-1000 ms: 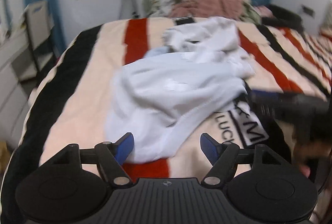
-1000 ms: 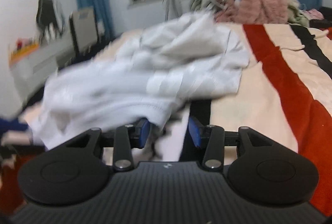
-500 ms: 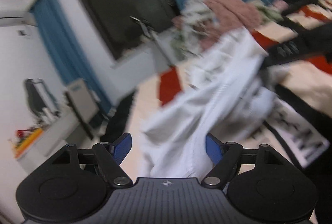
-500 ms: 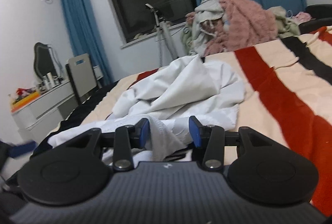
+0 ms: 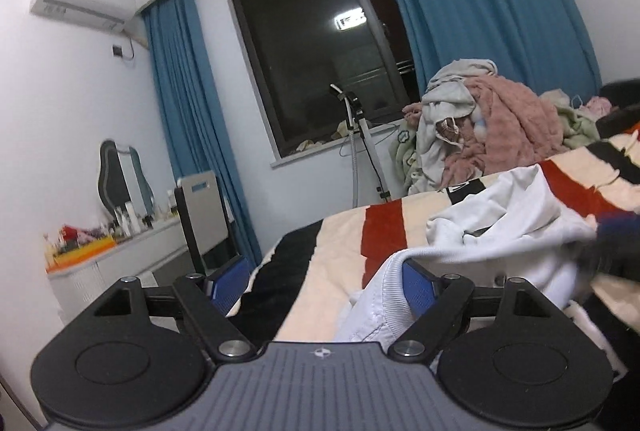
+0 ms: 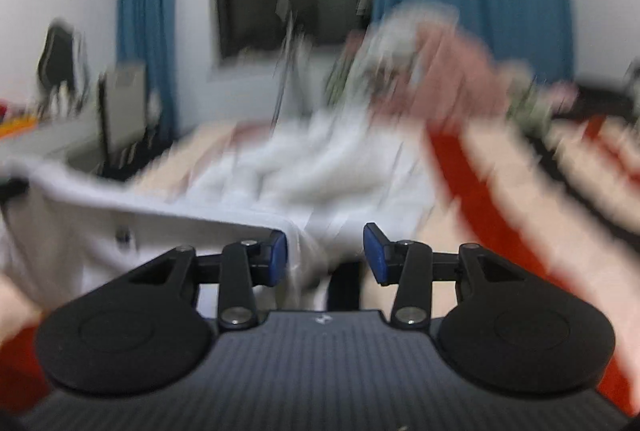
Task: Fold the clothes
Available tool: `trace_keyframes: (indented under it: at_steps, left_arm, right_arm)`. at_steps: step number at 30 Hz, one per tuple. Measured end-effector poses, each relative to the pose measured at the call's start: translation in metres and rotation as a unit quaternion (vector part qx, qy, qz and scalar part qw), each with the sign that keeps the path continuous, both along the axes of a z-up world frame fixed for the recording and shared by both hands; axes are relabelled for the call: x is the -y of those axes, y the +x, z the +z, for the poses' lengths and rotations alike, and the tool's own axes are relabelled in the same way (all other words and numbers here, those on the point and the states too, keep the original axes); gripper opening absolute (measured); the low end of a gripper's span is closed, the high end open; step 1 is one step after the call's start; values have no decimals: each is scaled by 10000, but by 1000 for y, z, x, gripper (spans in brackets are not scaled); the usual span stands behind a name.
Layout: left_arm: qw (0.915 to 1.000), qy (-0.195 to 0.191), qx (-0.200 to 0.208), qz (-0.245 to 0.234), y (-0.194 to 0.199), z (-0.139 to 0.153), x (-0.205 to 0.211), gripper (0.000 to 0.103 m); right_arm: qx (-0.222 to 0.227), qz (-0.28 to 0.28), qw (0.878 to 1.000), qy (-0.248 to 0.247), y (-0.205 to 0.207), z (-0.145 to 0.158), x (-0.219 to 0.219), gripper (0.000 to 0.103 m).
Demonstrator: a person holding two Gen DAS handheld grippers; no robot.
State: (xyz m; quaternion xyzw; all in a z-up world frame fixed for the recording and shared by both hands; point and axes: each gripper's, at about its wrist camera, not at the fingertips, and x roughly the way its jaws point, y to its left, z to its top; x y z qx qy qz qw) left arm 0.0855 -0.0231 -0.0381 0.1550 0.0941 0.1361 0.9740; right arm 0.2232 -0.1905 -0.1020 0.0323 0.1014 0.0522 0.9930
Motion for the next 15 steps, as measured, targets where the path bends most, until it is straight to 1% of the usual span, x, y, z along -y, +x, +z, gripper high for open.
trace_keyframes:
  at_steps: [1, 2, 4, 5, 6, 7, 8, 10, 12, 13, 15]
  left_arm:
    - [10000, -23, -2, 4, -2, 1, -1, 83]
    - [10000, -18, -5, 27, -3, 1, -2, 83]
    - [9999, 13, -40, 100, -4, 0, -4, 83]
    - [9999, -45, -121, 106, -1, 0, -6, 83]
    - [9996, -200, -198, 75, 1, 0, -9, 83]
    - [9990, -375, -259, 48, 3, 0, -13, 83]
    - [9985, -459, -289, 59, 5, 0, -16, 83]
    - [9984, -457, -291, 134, 9, 0, -20, 83]
    - [9987, -406, -265, 171, 10, 0, -20, 83]
    - [9986, -428, -263, 169, 10, 0, -20, 83]
    - [9987, -424, -227, 170, 11, 2, -21, 83]
  right_arm:
    - [329, -116, 9994, 50, -8, 11, 4, 45]
    - [564, -243, 9981, 81, -15, 21, 7, 44]
    - [903, -526, 9945, 101, -28, 38, 14, 45]
    - [1072, -668, 9919, 111, -34, 46, 17, 45]
    - [1164, -732, 9904, 148, -39, 54, 21, 45]
    - [1107, -696, 9912, 193, -40, 57, 24, 45]
    - [978, -642, 9929, 212, -39, 57, 27, 45]
    - [696, -478, 9961, 237, -37, 56, 31, 45]
    - [243, 25, 9996, 161, -32, 43, 26, 45]
    - [11, 329, 9994, 95, -29, 36, 20, 45]
    - [-426, 987, 9942, -74, -26, 20, 4, 45]
